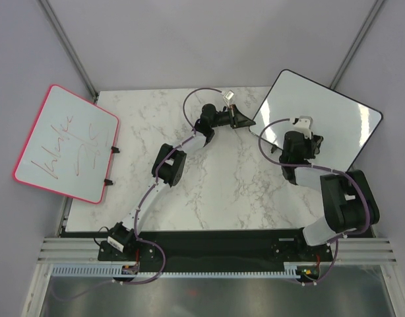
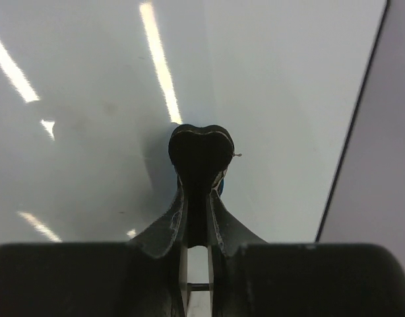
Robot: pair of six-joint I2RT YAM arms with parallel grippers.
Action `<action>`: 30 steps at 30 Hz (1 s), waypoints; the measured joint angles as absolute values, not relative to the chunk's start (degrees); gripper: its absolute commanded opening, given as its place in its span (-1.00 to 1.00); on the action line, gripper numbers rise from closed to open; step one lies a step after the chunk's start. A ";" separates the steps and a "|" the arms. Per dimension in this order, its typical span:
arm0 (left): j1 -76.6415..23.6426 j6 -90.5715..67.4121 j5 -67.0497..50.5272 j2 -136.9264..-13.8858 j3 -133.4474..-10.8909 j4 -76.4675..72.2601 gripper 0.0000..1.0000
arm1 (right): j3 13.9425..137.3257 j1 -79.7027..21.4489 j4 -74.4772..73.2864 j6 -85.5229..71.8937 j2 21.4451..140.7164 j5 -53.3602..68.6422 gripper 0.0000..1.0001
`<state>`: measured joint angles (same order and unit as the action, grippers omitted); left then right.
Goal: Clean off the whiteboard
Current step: Erase the whiteboard at the whiteboard stand.
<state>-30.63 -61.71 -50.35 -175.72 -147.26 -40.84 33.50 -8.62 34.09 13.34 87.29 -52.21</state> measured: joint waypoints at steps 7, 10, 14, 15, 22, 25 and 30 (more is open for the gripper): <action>-30.63 -61.71 -50.37 -175.72 -147.26 -40.84 -0.96 | 35.38 -16.53 37.56 14.22 91.98 -50.11 -1.00; -30.63 -61.71 -50.39 -175.72 -147.26 -40.84 -0.96 | 33.28 -14.46 38.68 14.17 89.65 -48.25 -1.00; -30.63 -61.71 -50.50 -175.72 -147.28 -40.84 -0.96 | 28.25 -7.57 39.33 13.87 82.37 -43.07 -1.00; -30.63 -61.71 -50.50 -175.72 -147.28 -40.84 -0.96 | 27.07 -5.65 39.35 13.82 80.53 -40.88 -1.00; -30.63 -61.71 -50.52 -175.72 -147.28 -40.84 -0.96 | 20.03 3.01 42.00 21.02 74.43 -18.57 -1.00; -30.63 -61.71 -50.54 -175.72 -147.28 -40.84 -0.96 | 21.06 4.29 37.74 24.56 75.37 -6.37 -1.00; -30.52 -61.69 -50.54 -175.72 -147.30 -40.95 -0.96 | 24.14 7.01 33.10 27.94 77.56 3.95 -1.00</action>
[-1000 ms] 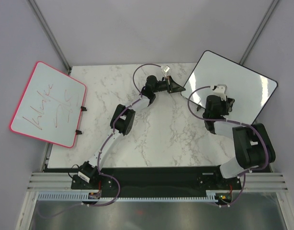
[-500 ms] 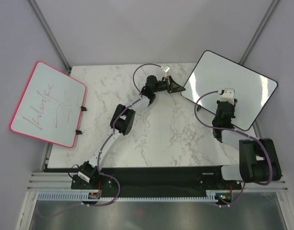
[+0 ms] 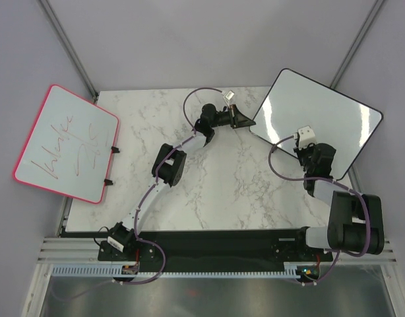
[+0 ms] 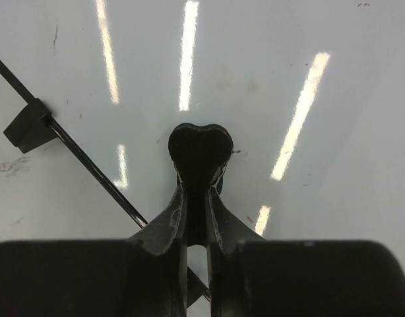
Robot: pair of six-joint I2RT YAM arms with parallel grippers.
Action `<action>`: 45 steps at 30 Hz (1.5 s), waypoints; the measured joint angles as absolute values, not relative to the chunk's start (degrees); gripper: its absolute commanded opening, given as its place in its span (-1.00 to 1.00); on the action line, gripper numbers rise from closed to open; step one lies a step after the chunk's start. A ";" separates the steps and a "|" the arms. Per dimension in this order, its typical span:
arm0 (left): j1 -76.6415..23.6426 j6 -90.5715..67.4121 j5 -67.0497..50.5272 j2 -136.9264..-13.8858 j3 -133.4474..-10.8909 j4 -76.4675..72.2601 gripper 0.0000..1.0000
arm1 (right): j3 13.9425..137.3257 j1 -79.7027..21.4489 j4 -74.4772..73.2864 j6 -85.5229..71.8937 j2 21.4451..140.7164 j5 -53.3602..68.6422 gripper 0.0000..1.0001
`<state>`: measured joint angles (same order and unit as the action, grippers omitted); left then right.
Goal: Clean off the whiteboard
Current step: Erase the whiteboard at the whiteboard stand.
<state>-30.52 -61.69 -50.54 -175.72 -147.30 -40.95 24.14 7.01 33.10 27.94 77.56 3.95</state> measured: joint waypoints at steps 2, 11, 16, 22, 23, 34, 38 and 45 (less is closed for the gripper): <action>-30.65 -61.69 -50.72 -175.72 -147.39 -40.95 -0.96 | 24.16 9.72 33.23 28.32 77.49 7.25 -1.00; -30.83 -61.67 -50.94 -175.72 -147.50 -40.99 -0.96 | 24.84 13.63 37.50 27.38 79.40 8.75 -1.00; -30.83 -61.69 -51.11 -175.78 -147.52 -40.86 -0.96 | 24.91 14.61 42.87 29.17 79.33 3.22 -1.00; -30.83 -61.69 -51.09 -176.42 -147.92 -40.99 -0.96 | 24.88 15.62 44.10 31.07 79.18 1.61 -1.00; -30.83 -61.69 -51.07 -176.51 -148.03 -41.10 -0.96 | 24.82 15.62 43.86 31.29 79.18 1.85 -1.00; -30.81 -61.69 -51.09 -176.64 -148.27 -41.34 -0.96 | 25.85 15.51 34.74 38.70 78.43 7.57 -1.00; -30.68 -61.65 -51.03 -176.64 -148.51 -41.32 -0.96 | 28.71 15.66 29.34 42.48 79.20 9.98 -1.00; -30.57 -61.67 -51.13 -176.68 -148.53 -41.06 -0.96 | 30.50 14.41 22.33 50.22 78.46 10.17 -1.00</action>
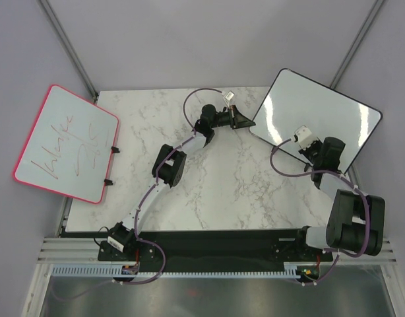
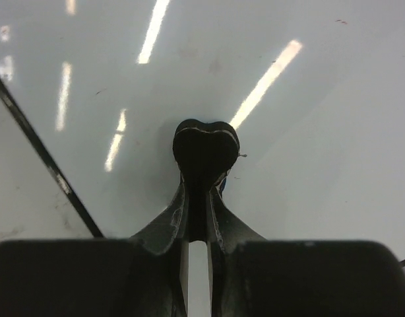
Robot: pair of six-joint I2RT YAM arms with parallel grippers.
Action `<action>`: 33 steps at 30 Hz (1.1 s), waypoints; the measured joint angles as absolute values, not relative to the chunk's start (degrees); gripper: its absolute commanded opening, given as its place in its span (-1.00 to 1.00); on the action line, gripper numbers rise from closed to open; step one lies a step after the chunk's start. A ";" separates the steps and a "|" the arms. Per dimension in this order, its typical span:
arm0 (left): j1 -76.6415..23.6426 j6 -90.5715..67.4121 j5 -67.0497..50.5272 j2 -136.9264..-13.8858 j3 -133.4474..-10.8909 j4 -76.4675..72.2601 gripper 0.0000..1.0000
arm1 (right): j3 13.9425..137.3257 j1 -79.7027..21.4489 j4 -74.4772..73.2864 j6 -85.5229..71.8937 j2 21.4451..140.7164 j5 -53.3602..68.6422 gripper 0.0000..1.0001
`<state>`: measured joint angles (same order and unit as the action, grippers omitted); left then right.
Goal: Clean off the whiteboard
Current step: Erase the whiteboard at the whiteboard stand.
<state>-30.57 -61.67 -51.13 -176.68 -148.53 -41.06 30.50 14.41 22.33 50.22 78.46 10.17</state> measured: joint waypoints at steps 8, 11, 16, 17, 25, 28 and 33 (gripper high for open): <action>-30.68 -61.69 -51.57 -176.81 -149.34 -40.95 -0.96 | 31.18 15.35 -1.76 57.56 71.66 7.33 -1.00; -30.68 -61.69 -51.62 -177.27 -150.08 -40.82 -0.96 | 32.60 18.33 -7.68 58.33 70.50 5.93 -1.00; -30.68 -61.69 -51.57 -177.60 -150.39 -40.88 -0.96 | 41.45 18.15 -14.50 57.21 76.49 4.86 -1.00; -30.65 -61.69 -51.55 -177.60 -150.45 -40.91 -0.96 | 43.07 17.08 -15.27 57.23 77.87 3.77 -1.00; -30.57 -61.67 -51.37 -177.60 -150.69 -40.86 -0.96 | 45.23 9.91 -15.97 57.21 81.23 -4.49 -1.00; -30.57 -61.65 -51.00 -177.60 -150.98 -40.86 -0.96 | 46.98 6.59 -16.86 56.97 83.61 -9.87 -1.00; -30.13 -61.41 -49.71 -177.60 -151.24 -40.84 -0.96 | 53.89 1.10 -19.84 55.46 91.22 -17.96 -1.00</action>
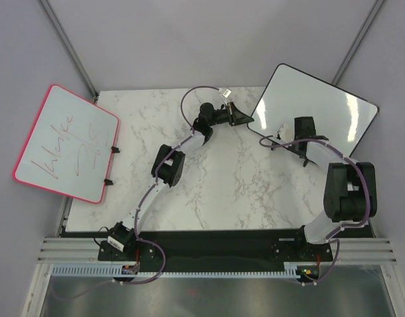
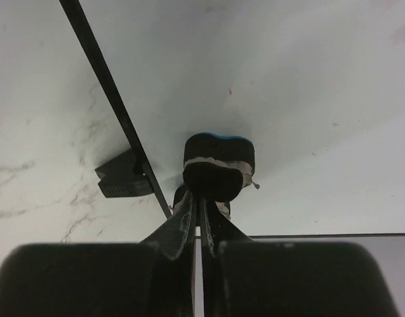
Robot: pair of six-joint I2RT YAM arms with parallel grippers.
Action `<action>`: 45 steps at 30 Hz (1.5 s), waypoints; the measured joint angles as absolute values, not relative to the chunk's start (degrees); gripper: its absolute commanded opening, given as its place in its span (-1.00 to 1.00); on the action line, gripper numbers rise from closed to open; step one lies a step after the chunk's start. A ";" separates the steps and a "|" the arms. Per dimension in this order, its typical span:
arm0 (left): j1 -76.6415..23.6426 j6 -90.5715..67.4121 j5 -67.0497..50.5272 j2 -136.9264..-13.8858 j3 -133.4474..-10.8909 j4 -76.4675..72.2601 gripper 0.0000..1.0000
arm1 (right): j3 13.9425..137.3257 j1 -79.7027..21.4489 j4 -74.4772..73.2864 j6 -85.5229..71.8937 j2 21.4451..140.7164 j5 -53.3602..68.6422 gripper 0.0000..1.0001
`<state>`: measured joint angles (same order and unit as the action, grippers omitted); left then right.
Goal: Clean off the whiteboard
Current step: Erase the whiteboard at the whiteboard stand.
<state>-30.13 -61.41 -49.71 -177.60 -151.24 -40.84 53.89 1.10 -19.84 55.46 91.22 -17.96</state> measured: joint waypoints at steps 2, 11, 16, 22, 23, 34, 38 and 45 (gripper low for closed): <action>-29.63 -61.39 -49.28 -177.60 -151.24 -40.77 -0.96 | 57.36 -1.43 -19.88 55.35 95.07 -20.64 -1.00; -29.15 -61.30 -47.88 -177.60 -151.24 -40.38 -0.96 | 61.47 -6.87 -17.12 54.35 99.24 -22.28 -1.00; -29.15 -61.25 -47.57 -177.60 -151.24 -40.36 -0.96 | 63.44 -7.66 -16.38 53.56 99.74 -19.64 -1.00; -29.15 -61.23 -46.22 -177.60 -151.24 -39.51 -0.96 | 67.42 -8.40 -14.33 52.12 102.89 -20.86 -1.00; -29.15 -61.25 -46.02 -177.60 -151.24 -39.51 -0.96 | 68.25 -8.25 -13.76 51.88 103.59 -21.28 -1.00; -29.98 -61.78 -47.46 -177.60 -151.55 -39.22 -0.96 | 71.77 -0.67 6.09 46.87 103.28 -17.78 -1.00; -29.95 -61.80 -48.14 -177.60 -151.55 -39.13 -0.96 | 69.54 -0.08 10.72 45.93 101.21 -17.10 -1.00; -29.95 -61.80 -48.47 -177.60 -151.55 -39.11 -0.96 | 63.02 -3.70 12.34 45.19 101.25 -12.16 -1.00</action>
<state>-29.95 -61.80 -48.47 -177.60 -151.55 -39.11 63.02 -3.70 12.34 45.19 101.25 -12.16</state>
